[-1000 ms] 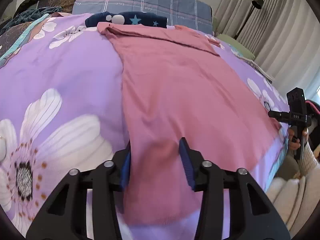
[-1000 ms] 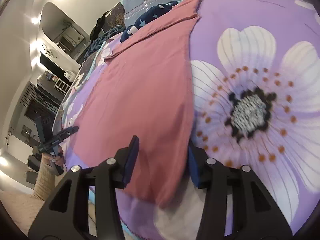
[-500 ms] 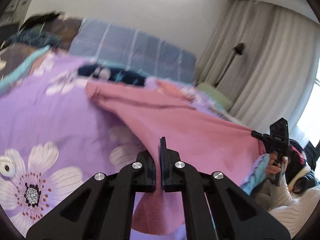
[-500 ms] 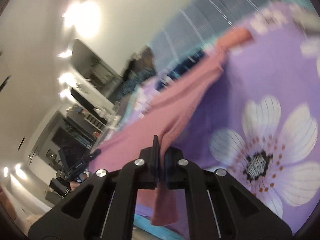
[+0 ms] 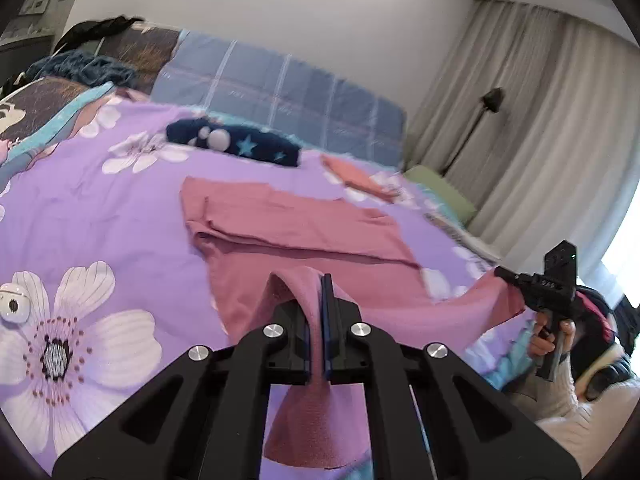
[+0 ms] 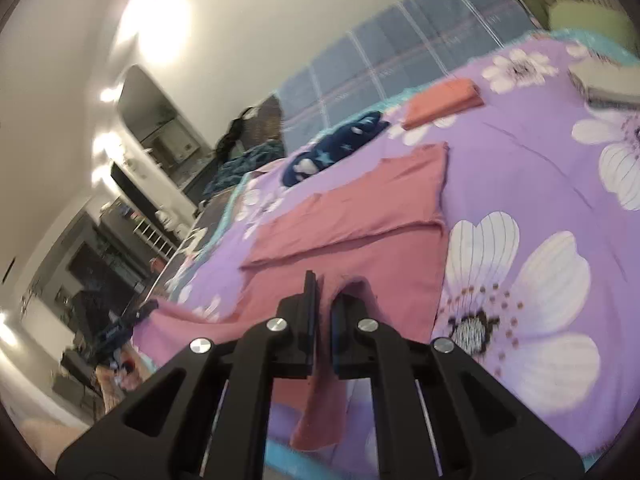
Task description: Fold small clothes
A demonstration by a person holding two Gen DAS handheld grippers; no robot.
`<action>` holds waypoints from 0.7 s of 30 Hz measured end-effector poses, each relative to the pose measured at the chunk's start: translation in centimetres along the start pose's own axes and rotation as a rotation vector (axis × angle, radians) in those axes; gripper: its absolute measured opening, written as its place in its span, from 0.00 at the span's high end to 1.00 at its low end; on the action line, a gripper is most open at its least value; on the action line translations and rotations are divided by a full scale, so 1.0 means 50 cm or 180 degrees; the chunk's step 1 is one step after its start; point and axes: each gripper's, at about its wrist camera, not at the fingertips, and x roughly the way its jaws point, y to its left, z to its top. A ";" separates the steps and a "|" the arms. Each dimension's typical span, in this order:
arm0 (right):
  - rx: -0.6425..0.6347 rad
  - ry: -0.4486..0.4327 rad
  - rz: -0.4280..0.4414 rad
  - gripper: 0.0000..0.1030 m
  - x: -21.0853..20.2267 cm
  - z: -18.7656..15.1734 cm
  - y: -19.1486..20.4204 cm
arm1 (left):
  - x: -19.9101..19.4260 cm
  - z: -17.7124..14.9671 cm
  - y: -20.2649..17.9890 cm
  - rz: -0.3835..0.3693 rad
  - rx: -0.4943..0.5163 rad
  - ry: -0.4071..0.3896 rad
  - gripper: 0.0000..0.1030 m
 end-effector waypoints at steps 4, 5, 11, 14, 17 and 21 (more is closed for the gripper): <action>-0.0042 0.0011 -0.0189 0.94 0.081 0.061 -0.004 | 0.058 0.063 0.029 0.0074 -0.0012 0.0009 0.96; -0.0063 0.0004 -0.0221 0.94 0.099 0.082 -0.004 | 0.078 0.088 0.036 0.0083 -0.0011 0.0005 0.96; -0.0149 0.0001 -0.0469 0.93 0.253 0.205 -0.036 | 0.230 0.206 0.091 0.0254 0.0030 0.0071 0.94; 0.0069 0.0230 -0.0533 0.90 0.359 0.231 -0.105 | 0.340 0.218 0.166 0.0463 -0.0211 0.0245 0.93; 0.0318 0.0587 -0.0774 0.90 0.457 0.214 -0.181 | 0.449 0.176 0.257 0.0599 -0.0581 0.0593 0.93; 0.0255 0.0543 -0.0632 0.92 0.464 0.200 -0.196 | 0.450 0.151 0.301 0.0311 -0.0840 0.0477 0.91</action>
